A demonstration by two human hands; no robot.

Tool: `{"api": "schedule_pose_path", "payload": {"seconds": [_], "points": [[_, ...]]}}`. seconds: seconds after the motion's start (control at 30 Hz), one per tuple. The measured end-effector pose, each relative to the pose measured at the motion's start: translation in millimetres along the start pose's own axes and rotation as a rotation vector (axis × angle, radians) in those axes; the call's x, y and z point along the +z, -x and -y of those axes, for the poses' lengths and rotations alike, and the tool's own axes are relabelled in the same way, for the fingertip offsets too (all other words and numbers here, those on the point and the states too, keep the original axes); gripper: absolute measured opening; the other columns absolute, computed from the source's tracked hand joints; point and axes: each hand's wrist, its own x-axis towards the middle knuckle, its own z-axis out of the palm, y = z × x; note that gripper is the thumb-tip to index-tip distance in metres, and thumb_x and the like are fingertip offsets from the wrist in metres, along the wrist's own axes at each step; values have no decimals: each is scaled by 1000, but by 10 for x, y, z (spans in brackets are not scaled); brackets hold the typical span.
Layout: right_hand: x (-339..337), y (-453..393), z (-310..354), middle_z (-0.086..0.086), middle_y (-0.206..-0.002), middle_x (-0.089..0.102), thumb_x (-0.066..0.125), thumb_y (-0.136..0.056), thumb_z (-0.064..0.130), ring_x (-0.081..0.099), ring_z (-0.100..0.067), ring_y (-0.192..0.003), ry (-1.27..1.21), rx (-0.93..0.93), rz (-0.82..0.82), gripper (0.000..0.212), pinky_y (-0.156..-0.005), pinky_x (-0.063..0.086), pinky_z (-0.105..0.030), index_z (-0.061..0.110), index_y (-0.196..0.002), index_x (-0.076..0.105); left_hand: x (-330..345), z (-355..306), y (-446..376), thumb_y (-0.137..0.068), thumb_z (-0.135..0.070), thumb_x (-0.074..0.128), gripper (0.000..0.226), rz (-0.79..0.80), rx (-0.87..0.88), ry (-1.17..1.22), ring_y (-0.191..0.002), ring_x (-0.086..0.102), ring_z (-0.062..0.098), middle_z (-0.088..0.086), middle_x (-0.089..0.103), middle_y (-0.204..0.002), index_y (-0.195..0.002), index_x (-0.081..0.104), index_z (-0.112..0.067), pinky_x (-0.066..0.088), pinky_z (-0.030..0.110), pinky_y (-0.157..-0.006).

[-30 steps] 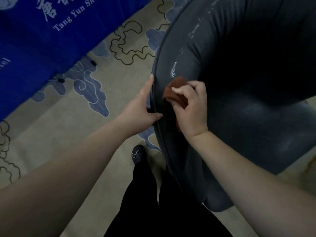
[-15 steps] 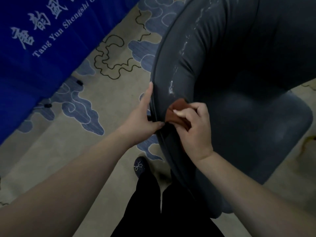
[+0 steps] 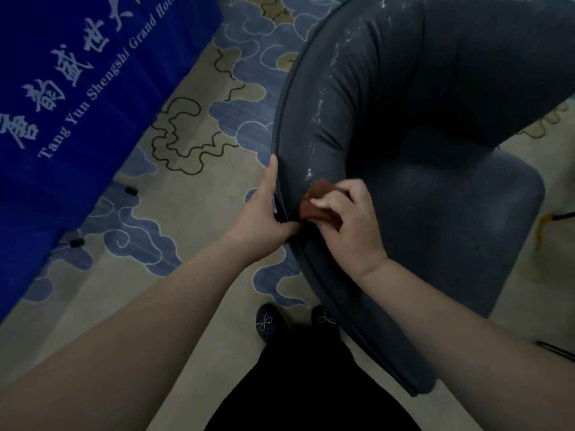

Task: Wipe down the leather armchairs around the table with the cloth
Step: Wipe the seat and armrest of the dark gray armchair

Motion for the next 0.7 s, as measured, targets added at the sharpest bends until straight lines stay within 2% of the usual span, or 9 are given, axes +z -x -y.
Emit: {"api": "schedule_pose_path", "payload": {"seconds": [0.13, 0.27, 0.37, 0.5, 0.57, 0.7], "points": [[134, -458, 55, -13, -103, 52, 77, -74, 13, 54, -28, -96, 11, 17, -53, 17, -89, 45, -34, 10, -89, 69, -4, -8, -9, -79, -3, 71, 114, -6, -11, -10, -121, 55, 25, -29, 24, -135, -148, -10, -43, 49, 46, -96], [117, -176, 12, -9, -104, 50, 73, -75, 15, 53, -25, -95, -9, 14, -65, 17, -86, 47, -41, 13, -92, 69, -34, -32, -59, -80, -2, 70, 110, -28, 2, 13, -118, 57, 25, -26, 31, -137, -150, -5, -40, 50, 46, -96], [80, -130, -32, -8, -103, 51, 74, -75, 15, 53, -25, -94, -14, -36, -28, 17, -85, 46, -37, 13, -92, 70, -112, -87, -142, -81, -1, 69, 108, -26, 4, 1, -113, 60, 24, -21, 36, -139, -151, -3, -40, 53, 45, -91], [183, -663, -59, -16, -103, 52, 78, -73, 10, 54, -32, -96, 11, 28, -103, 21, -89, 43, -33, 9, -91, 69, -220, -175, -255, -83, 3, 67, 107, 17, -15, -16, -106, 62, 16, -36, 30, -126, -151, -2, -42, 56, 39, -86], [194, -713, -72, -14, -104, 51, 77, -74, 12, 54, -31, -97, -28, 70, -118, 21, -89, 44, -33, 11, -93, 69, -278, -228, -303, -83, 2, 67, 105, 30, -28, -38, -107, 62, 16, -36, 25, -128, -150, -1, -45, 56, 40, -87], [108, -367, -78, -10, -101, 50, 73, -75, 16, 54, -27, -93, -77, 3, -59, 20, -85, 46, -36, 15, -94, 69, -351, -297, -382, -82, 3, 66, 106, 60, -44, -53, -101, 65, 18, -28, 24, -143, -149, 0, -47, 56, 43, -84]]}}
